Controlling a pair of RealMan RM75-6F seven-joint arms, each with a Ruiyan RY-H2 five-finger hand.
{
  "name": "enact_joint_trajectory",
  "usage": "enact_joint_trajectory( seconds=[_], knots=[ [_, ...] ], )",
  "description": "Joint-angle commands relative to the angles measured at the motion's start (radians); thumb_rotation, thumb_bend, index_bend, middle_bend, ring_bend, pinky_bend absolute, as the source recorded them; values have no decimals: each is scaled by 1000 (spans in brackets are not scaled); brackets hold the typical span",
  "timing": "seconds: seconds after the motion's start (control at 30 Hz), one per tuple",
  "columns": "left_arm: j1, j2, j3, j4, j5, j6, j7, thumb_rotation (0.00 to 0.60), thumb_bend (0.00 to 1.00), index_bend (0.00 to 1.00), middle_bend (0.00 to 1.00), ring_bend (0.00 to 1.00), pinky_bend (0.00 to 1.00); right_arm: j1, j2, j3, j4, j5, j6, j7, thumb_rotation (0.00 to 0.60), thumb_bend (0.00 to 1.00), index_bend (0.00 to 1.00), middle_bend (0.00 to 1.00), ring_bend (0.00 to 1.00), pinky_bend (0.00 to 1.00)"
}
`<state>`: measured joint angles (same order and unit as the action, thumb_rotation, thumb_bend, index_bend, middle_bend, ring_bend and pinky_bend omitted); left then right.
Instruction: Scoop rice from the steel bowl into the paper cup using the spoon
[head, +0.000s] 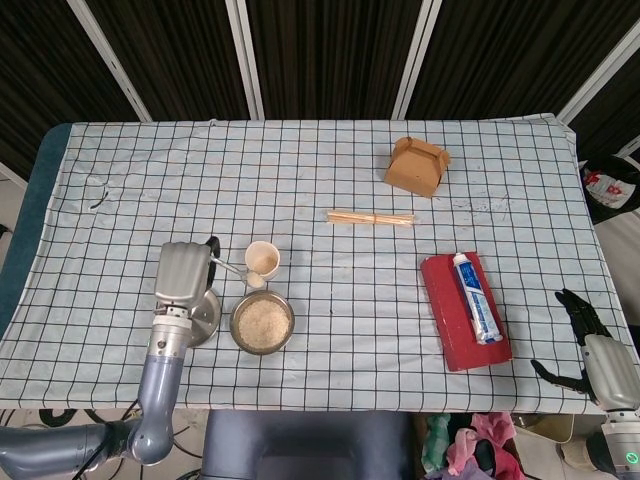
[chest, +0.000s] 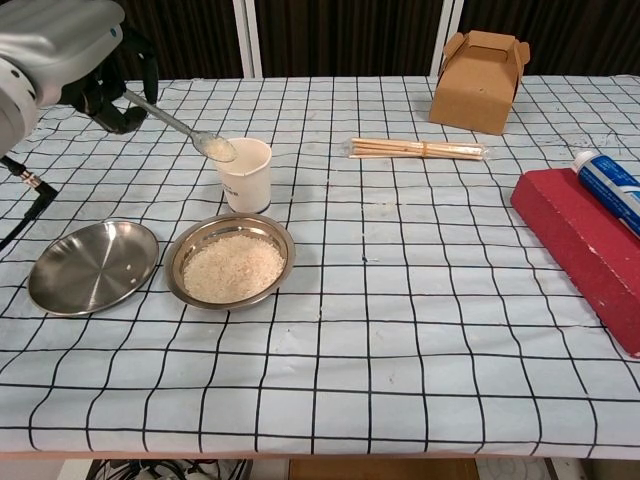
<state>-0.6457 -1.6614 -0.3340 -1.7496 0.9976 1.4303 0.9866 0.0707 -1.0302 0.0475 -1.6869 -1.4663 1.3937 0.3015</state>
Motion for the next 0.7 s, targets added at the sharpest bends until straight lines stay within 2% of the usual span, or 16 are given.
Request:
enact_joint_trajectory(
  seconds=[0.03,0.27,0.7],
  knots=[
    [-17,10,-18,9,-20,-12,8,600,505,801,1000,1000,1000,0,0,0,0,0,0,-1,600,163,0,0,0,176],
    [-48,13,-50,48,-73,-34,11,600,505,801,1000,1000,1000,1,0,1,-1,3,-2,-4,600,163,0,0,0,176],
    [-123,-16,-59,182,-139,-92,21,600,505,801,1000,1000,1000,2,1,4,-4,12,-6,-2,600,162,0,0,0,176]
  ],
)
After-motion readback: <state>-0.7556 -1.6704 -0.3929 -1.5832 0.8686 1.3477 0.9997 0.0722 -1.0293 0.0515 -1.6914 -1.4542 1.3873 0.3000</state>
